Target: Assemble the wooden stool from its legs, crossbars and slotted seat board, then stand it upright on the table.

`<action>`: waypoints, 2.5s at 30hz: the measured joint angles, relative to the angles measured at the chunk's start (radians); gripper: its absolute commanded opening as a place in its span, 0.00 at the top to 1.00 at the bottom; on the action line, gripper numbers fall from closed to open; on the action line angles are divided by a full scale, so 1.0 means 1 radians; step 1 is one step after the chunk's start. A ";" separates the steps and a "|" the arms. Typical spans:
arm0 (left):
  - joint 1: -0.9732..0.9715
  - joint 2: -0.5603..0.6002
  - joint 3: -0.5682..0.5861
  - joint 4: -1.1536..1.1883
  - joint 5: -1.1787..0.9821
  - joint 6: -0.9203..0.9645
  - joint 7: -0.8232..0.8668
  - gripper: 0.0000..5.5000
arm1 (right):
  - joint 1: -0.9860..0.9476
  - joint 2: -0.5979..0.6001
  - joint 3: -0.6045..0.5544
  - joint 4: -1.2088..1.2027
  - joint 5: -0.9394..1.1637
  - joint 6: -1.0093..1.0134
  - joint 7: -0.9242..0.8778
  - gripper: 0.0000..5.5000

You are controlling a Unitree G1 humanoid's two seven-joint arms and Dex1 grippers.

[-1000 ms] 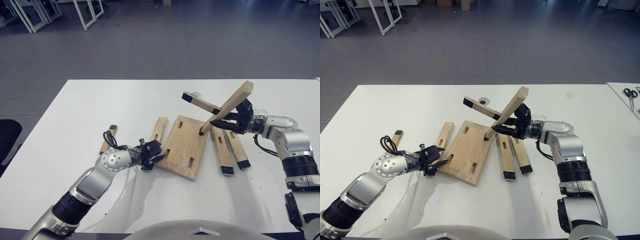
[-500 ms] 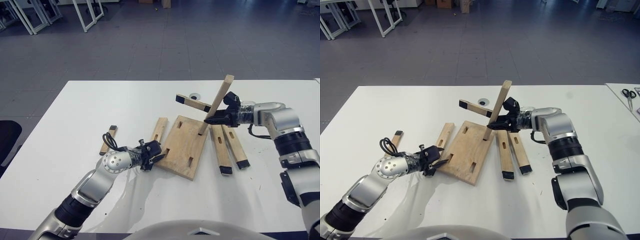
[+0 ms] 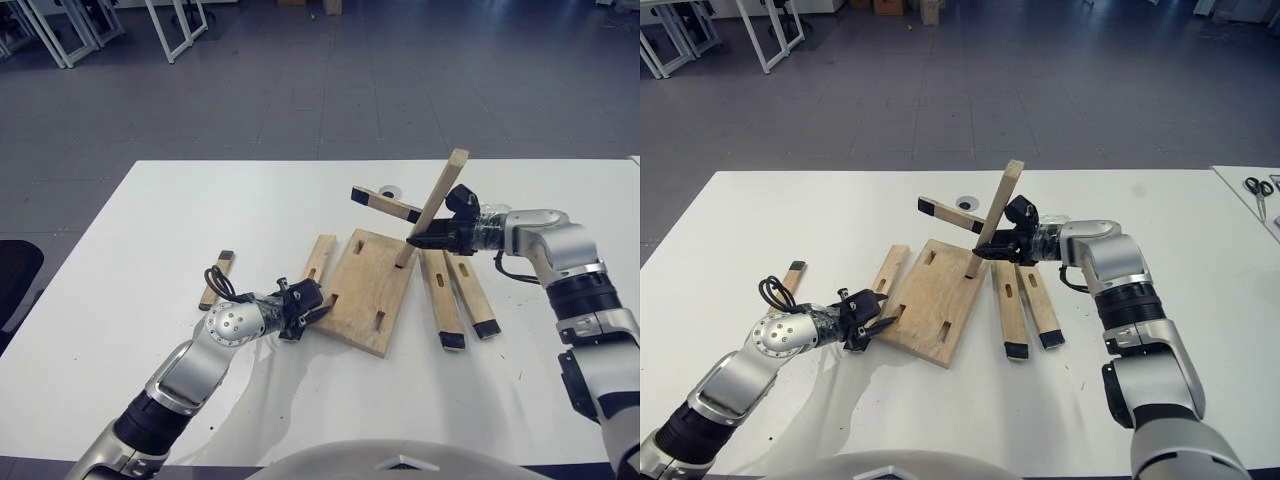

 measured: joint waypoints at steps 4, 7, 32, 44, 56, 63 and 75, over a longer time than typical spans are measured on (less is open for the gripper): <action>0.002 -0.006 0.004 0.001 0.000 0.000 0.000 0.59 | 0.020 -0.022 -0.024 -0.083 0.000 0.057 -0.027 0.37; 0.002 -0.007 0.005 0.002 0.000 0.000 -0.001 0.59 | 0.069 -0.070 -0.023 -0.128 -0.009 0.107 -0.030 0.29; -0.010 -0.028 0.002 0.035 0.009 -0.027 0.001 0.59 | -0.085 0.210 -0.257 -0.266 0.126 -0.006 -0.479 0.29; 0.023 -0.044 0.044 0.001 0.005 0.021 0.022 0.59 | -0.061 0.177 -0.647 -0.605 0.396 0.120 -0.717 0.29; -0.004 -0.026 0.264 0.006 -0.041 0.113 0.042 0.59 | 0.795 0.217 -0.439 -0.768 0.114 0.007 -0.763 0.29; 0.035 0.019 0.270 0.139 -0.013 0.005 0.010 0.59 | 0.917 0.212 -0.323 -0.828 -0.008 -0.060 -0.764 0.29; 0.046 -0.017 0.203 0.156 0.008 -0.097 0.009 0.59 | 0.952 0.188 -0.277 -0.721 -0.150 -0.127 -0.775 0.29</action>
